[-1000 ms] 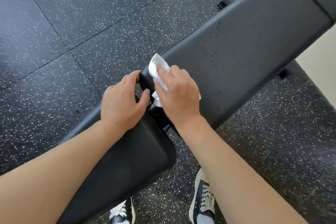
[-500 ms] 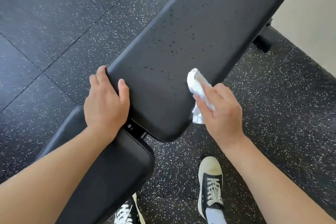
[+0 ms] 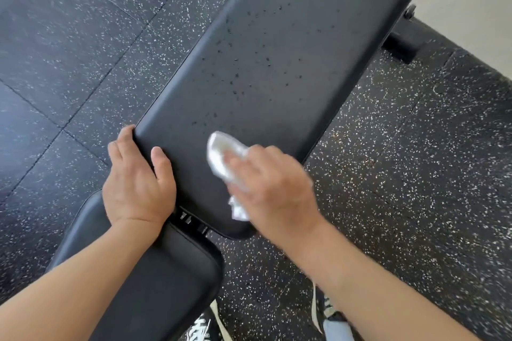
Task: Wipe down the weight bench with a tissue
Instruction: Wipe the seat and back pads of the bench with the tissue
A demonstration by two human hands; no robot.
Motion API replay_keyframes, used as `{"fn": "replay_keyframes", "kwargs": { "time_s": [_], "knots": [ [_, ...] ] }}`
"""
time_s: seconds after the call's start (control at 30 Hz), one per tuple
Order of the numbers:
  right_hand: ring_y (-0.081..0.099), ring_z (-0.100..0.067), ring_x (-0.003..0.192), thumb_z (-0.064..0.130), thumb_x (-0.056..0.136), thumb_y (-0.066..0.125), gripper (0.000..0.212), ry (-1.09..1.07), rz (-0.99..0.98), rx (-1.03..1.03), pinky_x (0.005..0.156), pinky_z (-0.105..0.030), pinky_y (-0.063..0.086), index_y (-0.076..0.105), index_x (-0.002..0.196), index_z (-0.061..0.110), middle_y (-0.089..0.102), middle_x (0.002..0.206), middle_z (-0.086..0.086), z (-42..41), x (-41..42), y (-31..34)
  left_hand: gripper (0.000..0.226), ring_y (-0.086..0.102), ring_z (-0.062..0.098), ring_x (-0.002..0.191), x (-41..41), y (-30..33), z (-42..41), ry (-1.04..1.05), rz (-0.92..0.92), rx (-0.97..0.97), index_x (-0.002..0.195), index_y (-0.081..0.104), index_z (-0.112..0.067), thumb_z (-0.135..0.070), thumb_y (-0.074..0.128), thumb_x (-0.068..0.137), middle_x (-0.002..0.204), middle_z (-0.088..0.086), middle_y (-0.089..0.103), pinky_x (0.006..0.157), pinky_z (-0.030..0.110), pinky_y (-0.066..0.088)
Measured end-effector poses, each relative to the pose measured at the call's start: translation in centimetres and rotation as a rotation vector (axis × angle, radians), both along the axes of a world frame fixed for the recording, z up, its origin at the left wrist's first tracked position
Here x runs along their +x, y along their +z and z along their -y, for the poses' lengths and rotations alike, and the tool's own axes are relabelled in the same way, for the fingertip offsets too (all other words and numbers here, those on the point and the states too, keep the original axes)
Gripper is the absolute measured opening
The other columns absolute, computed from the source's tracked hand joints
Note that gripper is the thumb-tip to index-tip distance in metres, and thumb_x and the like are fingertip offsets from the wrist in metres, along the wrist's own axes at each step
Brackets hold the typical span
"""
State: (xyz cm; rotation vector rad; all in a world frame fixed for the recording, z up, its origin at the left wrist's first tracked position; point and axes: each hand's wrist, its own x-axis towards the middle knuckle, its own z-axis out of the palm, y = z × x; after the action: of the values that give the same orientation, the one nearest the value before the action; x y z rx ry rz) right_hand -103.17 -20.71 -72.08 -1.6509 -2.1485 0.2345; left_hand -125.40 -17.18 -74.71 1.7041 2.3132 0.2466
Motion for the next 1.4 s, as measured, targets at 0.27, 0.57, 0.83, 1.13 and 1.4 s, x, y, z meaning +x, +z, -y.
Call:
{"fn": "replay_keyframes", "kwargs": {
  "time_s": [0.27,0.57,0.83,1.13,1.4],
  "knots": [
    [0.050,-0.027,0.069,0.023,0.087,0.073,0.025,-0.182,-0.004,-0.033,0.057,-0.041,0.044,0.073,0.111,0.014,0.055,0.082,-0.004,-2.5,1.7,0.2,0.065,0.060,0.047,0.095,0.1,0.1,-0.2,0.002,0.015,-0.027,0.152,0.029,-0.017,-0.051,0.027,0.097,0.140,0.013,0.042,0.071,0.047,0.038],
    [0.048,-0.021,0.069,0.021,0.089,0.069,0.025,0.060,-0.044,-0.118,0.056,-0.037,0.042,0.074,0.113,0.018,0.053,0.080,0.002,-1.6,-4.8,0.7,0.064,0.061,0.046,0.088,0.1,0.1,-0.4,0.003,0.024,-0.037,0.151,0.029,-0.017,-0.049,0.026,0.096,0.136,0.013,0.043,0.066,0.042,0.037],
    [0.041,-0.022,0.065,0.010,0.098,0.062,0.030,0.064,0.109,-0.019,0.062,-0.034,0.042,0.072,0.126,0.011,0.054,0.079,-0.001,1.0,5.2,-0.1,0.064,0.060,0.042,0.079,0.0,0.5,-0.5,-0.010,0.047,-0.061,0.151,0.033,-0.014,-0.047,0.034,0.096,0.131,0.011,0.045,0.062,0.040,0.043],
    [0.058,-0.024,0.080,0.024,0.095,0.058,0.013,0.073,0.027,-0.091,0.061,-0.033,0.035,0.068,0.102,0.019,0.061,0.092,-0.001,-13.5,-13.4,0.8,0.069,0.061,0.042,0.090,-0.2,1.0,-0.6,-0.021,0.118,-0.075,0.151,0.036,-0.011,-0.050,0.036,0.095,0.130,0.012,0.048,0.065,0.041,0.043],
    [0.050,-0.024,0.072,0.021,0.098,0.057,0.022,0.103,-0.002,-0.015,0.060,-0.037,0.043,0.073,0.114,0.016,0.054,0.082,-0.003,-10.7,-8.9,0.6,0.069,0.061,0.034,0.097,-0.3,0.9,-0.5,-0.009,0.089,-0.092,0.153,0.034,-0.012,-0.048,0.036,0.094,0.133,0.008,0.046,0.073,0.041,0.049]
  ]
}}
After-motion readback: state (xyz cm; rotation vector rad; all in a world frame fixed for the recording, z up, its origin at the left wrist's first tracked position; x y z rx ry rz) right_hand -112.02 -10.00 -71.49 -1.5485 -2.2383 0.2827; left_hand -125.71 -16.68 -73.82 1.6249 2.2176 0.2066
